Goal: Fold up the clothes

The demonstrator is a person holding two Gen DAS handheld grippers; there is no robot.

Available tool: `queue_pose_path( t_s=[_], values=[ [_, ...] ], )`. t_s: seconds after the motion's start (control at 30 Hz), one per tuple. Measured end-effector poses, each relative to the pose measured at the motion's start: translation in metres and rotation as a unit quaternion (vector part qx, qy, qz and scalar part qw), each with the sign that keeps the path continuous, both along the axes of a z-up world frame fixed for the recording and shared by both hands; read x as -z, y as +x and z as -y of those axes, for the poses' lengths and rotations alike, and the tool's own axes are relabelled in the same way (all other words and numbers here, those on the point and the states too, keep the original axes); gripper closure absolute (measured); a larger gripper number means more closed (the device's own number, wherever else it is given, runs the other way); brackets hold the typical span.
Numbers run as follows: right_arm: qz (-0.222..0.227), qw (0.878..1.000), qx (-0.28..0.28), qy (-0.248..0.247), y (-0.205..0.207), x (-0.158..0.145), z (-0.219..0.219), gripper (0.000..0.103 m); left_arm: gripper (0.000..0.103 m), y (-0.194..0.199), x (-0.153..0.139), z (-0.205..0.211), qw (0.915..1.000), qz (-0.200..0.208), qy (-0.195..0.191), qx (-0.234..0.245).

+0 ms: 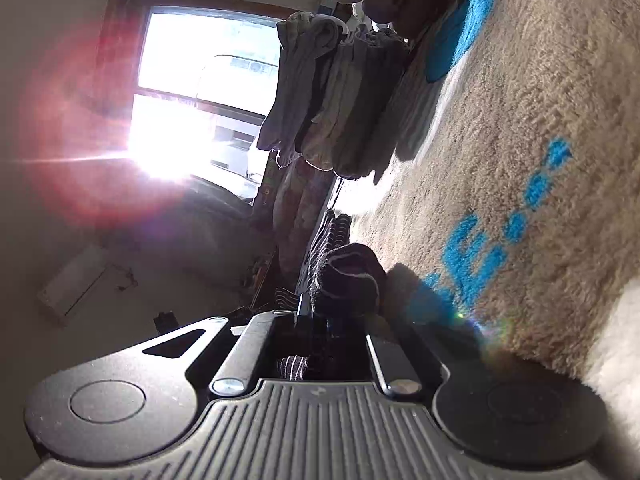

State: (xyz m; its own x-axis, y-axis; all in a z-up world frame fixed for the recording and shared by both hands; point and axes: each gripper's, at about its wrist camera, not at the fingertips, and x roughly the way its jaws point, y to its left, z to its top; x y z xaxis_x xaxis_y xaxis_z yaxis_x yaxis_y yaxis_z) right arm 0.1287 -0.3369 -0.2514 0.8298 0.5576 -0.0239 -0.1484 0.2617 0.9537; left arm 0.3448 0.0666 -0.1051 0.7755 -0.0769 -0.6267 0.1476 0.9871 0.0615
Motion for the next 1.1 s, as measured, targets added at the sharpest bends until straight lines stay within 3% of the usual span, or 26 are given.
queue_pose_path(
  t_s=[0.13,0.37,0.6,0.63,0.7,0.73,0.83,1.03,1.1],
  values=[
    [0.001,1.000,-0.002,0.001,0.001,0.000,0.000,0.094,0.097,0.013,0.010,0.001,0.9997,-0.012,0.016,-0.012],
    [0.004,1.000,-0.004,0.003,0.002,0.001,0.000,0.094,0.098,0.017,0.011,0.029,0.9987,-0.007,0.049,0.015],
    [0.006,1.000,-0.006,0.004,0.000,0.001,0.001,0.094,0.097,0.028,0.041,0.039,0.9965,-0.041,0.065,0.031],
    [0.007,1.000,-0.007,0.004,0.000,0.001,0.001,0.094,0.095,0.026,0.038,0.035,0.9972,-0.042,0.053,0.034],
    [0.007,1.000,-0.007,0.003,0.000,0.001,0.001,0.094,0.074,0.019,0.026,0.023,0.9980,-0.036,0.015,0.050],
    [0.007,1.000,-0.007,0.003,0.000,0.001,0.001,0.094,0.071,0.014,0.018,0.017,0.9982,-0.025,0.000,0.054],
    [0.007,1.000,-0.006,0.003,0.000,0.000,0.000,0.094,0.071,0.007,-0.002,-0.003,0.9985,0.003,-0.023,0.049],
    [0.010,1.000,-0.006,0.005,0.000,0.000,-0.001,0.094,0.090,0.026,0.003,-0.010,0.9977,-0.003,0.013,0.066],
    [0.012,1.000,-0.006,0.008,0.000,0.001,-0.001,0.094,0.091,0.036,0.013,-0.005,0.9965,-0.014,0.023,0.079]
  ],
)
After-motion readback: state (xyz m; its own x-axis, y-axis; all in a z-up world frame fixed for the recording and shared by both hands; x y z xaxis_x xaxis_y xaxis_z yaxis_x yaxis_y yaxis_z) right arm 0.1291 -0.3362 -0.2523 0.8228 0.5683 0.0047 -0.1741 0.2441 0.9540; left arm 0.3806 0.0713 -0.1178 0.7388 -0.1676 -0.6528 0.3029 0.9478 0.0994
